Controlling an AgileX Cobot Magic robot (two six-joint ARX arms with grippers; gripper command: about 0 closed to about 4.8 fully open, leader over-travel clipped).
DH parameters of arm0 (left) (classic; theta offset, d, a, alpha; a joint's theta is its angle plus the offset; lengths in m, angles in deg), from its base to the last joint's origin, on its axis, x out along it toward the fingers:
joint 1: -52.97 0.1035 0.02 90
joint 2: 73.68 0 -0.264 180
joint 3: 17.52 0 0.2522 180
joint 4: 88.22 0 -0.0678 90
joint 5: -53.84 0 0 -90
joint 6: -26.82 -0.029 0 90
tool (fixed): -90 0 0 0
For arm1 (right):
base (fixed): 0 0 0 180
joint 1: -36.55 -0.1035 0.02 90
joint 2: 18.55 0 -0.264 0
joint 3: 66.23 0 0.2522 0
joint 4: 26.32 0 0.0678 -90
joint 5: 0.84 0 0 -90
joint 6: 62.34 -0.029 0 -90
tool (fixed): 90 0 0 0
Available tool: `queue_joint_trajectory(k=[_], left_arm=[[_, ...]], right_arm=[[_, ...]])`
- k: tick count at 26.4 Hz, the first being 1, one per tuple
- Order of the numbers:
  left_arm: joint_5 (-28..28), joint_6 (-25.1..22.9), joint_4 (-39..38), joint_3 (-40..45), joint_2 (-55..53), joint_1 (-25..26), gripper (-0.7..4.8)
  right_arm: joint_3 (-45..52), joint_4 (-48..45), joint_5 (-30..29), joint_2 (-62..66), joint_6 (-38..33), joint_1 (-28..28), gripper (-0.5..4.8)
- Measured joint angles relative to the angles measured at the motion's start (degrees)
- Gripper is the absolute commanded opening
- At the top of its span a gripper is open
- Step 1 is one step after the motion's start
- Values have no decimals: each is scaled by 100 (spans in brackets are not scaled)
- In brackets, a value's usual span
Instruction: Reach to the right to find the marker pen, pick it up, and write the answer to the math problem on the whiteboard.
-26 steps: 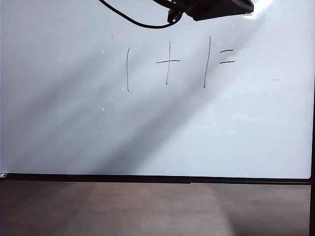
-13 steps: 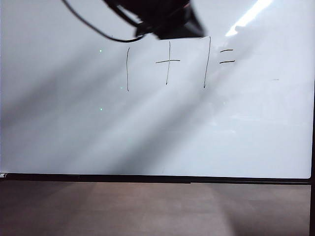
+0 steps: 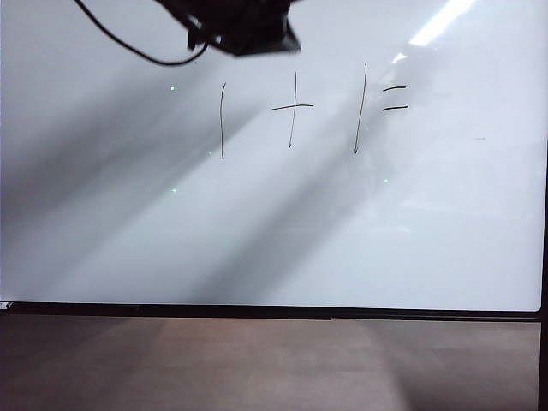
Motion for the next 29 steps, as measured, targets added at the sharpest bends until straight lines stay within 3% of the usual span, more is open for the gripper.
queue_joint_trajectory(k=[8, 17, 29], left_arm=[[-4, 0, 385, -7, 2, -20, -5], [-20, 0, 398, -4, 2, -282, -4], [-76, 0, 424, -4, 2, -472, -5]], right_arm=[[0, -787, 780, 962, 63, -946, -3], [7, -1591, 828, 1958, 140, -966, -3], [-2, -2492, 739, 2354, 195, -883, -3]])
